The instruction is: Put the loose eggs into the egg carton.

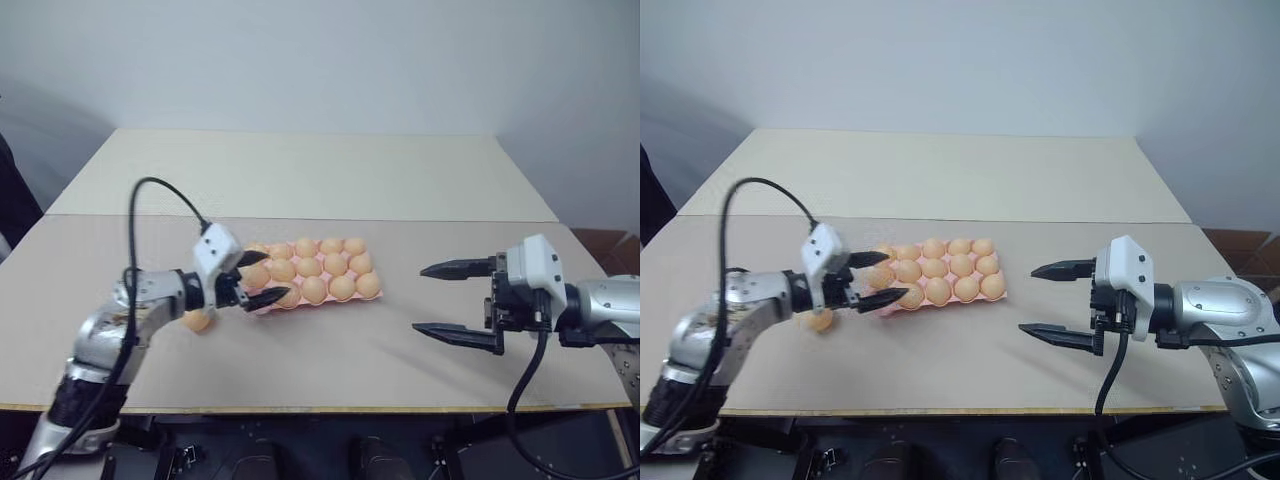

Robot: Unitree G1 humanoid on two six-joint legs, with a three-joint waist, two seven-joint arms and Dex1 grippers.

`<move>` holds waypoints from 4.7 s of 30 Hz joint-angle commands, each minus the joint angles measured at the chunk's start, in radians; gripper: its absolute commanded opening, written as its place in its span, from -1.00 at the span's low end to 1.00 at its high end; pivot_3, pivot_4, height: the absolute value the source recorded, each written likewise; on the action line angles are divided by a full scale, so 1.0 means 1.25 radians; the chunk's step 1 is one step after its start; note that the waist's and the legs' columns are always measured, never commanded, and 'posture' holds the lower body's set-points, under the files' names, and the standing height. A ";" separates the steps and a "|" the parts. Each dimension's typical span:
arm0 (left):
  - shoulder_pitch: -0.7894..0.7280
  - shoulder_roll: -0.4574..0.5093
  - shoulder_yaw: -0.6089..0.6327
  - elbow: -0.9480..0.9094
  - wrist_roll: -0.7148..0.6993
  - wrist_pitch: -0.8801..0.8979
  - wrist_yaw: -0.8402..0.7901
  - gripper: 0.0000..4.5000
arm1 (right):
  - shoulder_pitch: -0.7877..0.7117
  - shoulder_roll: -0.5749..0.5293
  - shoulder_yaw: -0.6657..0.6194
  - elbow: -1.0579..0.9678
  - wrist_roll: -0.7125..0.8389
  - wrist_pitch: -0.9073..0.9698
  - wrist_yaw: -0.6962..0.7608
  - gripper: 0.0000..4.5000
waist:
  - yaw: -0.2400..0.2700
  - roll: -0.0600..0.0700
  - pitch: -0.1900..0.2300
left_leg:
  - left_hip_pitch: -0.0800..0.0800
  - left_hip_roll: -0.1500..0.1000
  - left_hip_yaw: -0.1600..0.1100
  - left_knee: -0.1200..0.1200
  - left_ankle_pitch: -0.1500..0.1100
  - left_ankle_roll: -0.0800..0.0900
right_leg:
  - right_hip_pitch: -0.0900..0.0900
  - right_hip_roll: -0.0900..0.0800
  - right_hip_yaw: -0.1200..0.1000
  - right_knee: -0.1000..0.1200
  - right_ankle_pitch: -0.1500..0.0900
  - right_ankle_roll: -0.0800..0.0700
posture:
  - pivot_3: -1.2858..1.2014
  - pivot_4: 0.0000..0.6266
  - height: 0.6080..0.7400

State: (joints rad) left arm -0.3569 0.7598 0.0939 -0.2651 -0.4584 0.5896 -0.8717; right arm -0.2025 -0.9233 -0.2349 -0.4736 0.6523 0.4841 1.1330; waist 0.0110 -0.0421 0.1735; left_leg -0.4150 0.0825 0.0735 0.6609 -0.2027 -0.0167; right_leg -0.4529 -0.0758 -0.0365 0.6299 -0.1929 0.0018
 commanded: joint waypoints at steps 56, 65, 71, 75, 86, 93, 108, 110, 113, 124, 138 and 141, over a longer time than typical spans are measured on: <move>0.160 -0.042 0.230 -0.147 -0.195 0.616 0.491 0.98 | -0.027 -0.008 -0.029 0.032 0.038 0.001 0.022 1.00 | 0.001 0.000 0.000 | 0.001 0.000 0.001 0.000 0.000 0.000 | 0.000 0.000 0.000 0.001 0.000 -0.001 | 0.03 -0.52 1.00; 0.163 -0.026 0.204 -0.131 -0.163 0.589 0.457 -0.13 | -0.022 -0.013 -0.033 0.027 0.048 0.006 0.015 1.00 | 0.001 0.000 0.000 | 0.001 0.000 0.000 0.000 0.000 0.000 | 0.000 0.000 0.000 0.001 0.000 -0.001 | 0.03 -0.52 1.00; 0.187 -0.013 0.203 -0.142 -0.148 0.573 0.442 -0.96 | -0.022 -0.015 -0.031 0.030 0.049 0.005 0.017 1.00 | 0.001 0.000 0.000 | 0.001 0.000 0.001 0.000 0.000 0.000 | 0.000 0.000 0.000 0.000 0.000 -0.001 | 0.03 -0.52 1.00; 0.206 0.008 0.200 -0.173 -0.144 0.586 0.433 -0.96 | -0.028 -0.014 -0.025 0.035 0.046 0.002 0.018 1.00 | 0.000 0.000 0.000 | 0.001 0.000 0.000 0.000 0.000 0.000 | 0.000 0.000 0.000 0.001 0.000 -0.001 | 0.03 -0.52 1.00; 0.322 0.039 0.302 -0.266 -0.153 0.523 0.365 -0.15 | -0.033 -0.006 -0.013 0.044 0.042 -0.004 0.022 1.00 | 0.001 0.000 0.000 | 0.001 0.000 0.001 0.000 0.000 0.000 | 0.000 0.000 0.001 0.001 -0.002 -0.004 | 0.03 -0.52 1.00; 0.321 0.052 0.326 -0.271 -0.155 0.504 0.336 0.85 | -0.041 -0.002 -0.004 0.049 0.040 -0.011 0.026 1.00 | 0.001 0.000 0.000 | 0.000 0.000 0.001 0.000 0.000 0.000 | 0.000 -0.001 0.001 0.000 -0.002 -0.004 | 0.03 -0.52 1.00; 0.295 0.045 0.316 -0.274 -0.134 0.473 0.348 0.99 | -0.036 -0.002 -0.007 0.041 0.042 -0.006 0.016 1.00 | 0.001 0.000 0.000 | 0.001 0.000 0.001 0.000 0.000 0.000 | 0.000 0.000 0.001 0.000 -0.002 -0.003 | 0.03 -0.52 1.00; 0.298 0.048 0.310 -0.274 -0.128 0.465 0.347 0.99 | -0.036 -0.002 -0.007 0.040 0.043 -0.005 0.016 1.00 | 0.001 0.000 0.000 | 0.001 0.000 0.001 0.000 0.000 0.000 | 0.000 0.000 0.001 0.000 -0.002 -0.003 | 0.03 -0.52 1.00; 0.301 0.048 0.309 -0.275 -0.128 0.453 0.337 0.99 | -0.036 -0.001 -0.006 0.039 0.043 -0.005 0.015 1.00 | 0.001 0.000 0.000 | 0.001 0.000 0.001 0.000 0.000 0.000 | 0.000 -0.001 0.001 0.000 -0.002 -0.003 | 0.03 -0.52 1.00; 0.277 0.033 0.316 -0.256 -0.116 0.349 0.324 0.99 | -0.042 0.002 -0.005 0.042 0.046 -0.005 0.010 1.00 | 0.001 0.000 0.000 | 0.001 0.000 0.001 0.000 0.000 0.000 | 0.000 -0.001 0.001 0.000 -0.002 -0.003 | 0.03 -0.52 1.00; 0.133 0.000 0.208 -0.142 -0.060 0.245 0.337 0.99 | -0.043 0.007 -0.001 0.037 0.038 -0.010 0.002 1.00 | 0.002 0.000 0.000 | 0.000 0.000 0.001 0.000 0.000 0.000 | 0.000 0.000 0.001 0.000 0.000 0.000 | 0.03 -0.52 1.00; 0.084 -0.008 0.181 -0.100 -0.047 0.242 0.344 0.99 | -0.047 0.007 0.000 0.038 0.037 -0.011 0.001 1.00 | 0.002 0.000 0.000 | 0.001 0.000 0.001 0.000 0.000 0.000 | 0.000 0.000 0.001 0.000 0.000 0.000 | 0.03 -0.52 1.00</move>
State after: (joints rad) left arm -0.2221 0.7510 0.3247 -0.4001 -0.5315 0.9190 -0.4494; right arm -0.2465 -0.9126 -0.2147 -0.4032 0.6900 0.4883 1.1349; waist 0.0133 -0.0426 0.1731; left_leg -0.4143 0.0822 0.0745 0.6609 -0.2027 -0.0169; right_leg -0.4528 -0.0762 -0.0357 0.6304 -0.1929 0.0013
